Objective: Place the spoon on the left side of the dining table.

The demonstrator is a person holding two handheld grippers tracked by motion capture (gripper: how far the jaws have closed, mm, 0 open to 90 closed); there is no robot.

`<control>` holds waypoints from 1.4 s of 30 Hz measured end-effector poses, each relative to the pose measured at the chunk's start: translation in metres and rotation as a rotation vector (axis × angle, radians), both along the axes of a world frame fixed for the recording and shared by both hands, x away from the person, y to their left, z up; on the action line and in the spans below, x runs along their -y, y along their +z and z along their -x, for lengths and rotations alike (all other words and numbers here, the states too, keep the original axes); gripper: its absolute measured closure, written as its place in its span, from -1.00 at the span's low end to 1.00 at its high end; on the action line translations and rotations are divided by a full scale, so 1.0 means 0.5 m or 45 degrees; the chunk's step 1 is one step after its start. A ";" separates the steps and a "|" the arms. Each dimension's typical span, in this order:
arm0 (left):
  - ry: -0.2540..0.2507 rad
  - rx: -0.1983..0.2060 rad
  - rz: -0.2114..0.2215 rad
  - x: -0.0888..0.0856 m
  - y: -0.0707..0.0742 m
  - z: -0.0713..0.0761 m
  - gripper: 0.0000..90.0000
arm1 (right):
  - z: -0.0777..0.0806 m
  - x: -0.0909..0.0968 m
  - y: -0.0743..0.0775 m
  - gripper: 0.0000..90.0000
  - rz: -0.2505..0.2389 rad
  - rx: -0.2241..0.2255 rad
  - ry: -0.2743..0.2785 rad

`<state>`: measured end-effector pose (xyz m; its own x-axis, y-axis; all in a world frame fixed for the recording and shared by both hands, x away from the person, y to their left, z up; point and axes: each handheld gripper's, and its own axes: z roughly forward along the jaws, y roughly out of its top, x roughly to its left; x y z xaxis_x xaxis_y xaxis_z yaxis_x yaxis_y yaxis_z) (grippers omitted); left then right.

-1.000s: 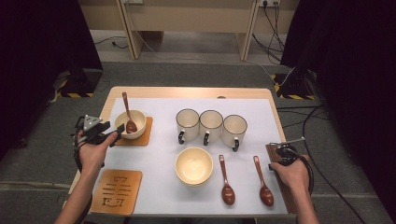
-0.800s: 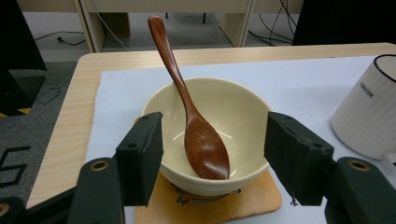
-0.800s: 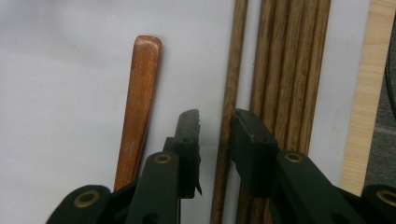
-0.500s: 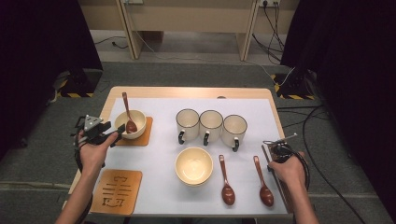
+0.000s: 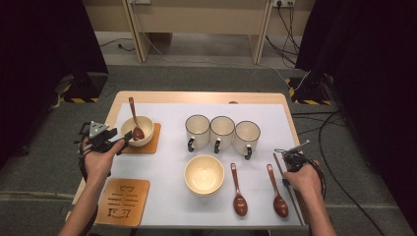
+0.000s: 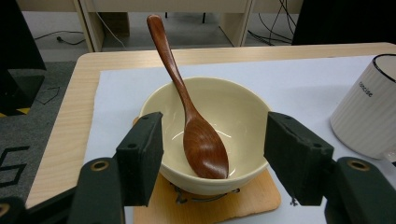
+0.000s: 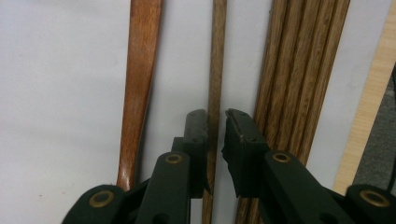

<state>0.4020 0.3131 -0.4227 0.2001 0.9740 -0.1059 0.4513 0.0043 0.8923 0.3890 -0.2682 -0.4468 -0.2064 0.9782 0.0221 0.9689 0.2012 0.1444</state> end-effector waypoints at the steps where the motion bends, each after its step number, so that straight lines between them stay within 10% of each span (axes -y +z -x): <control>1: -0.002 -0.001 0.000 0.000 0.000 0.000 -0.19 | -0.001 -0.001 -0.001 0.76 0.006 -0.002 0.001; 18: -0.005 -0.005 0.007 0.001 -0.002 0.000 -0.18 | -0.016 -0.014 0.001 0.90 0.028 -0.070 -0.088; 42: -0.013 0.001 0.024 0.003 -0.001 0.000 -0.17 | -0.026 -0.008 0.063 0.90 -0.038 0.202 -0.110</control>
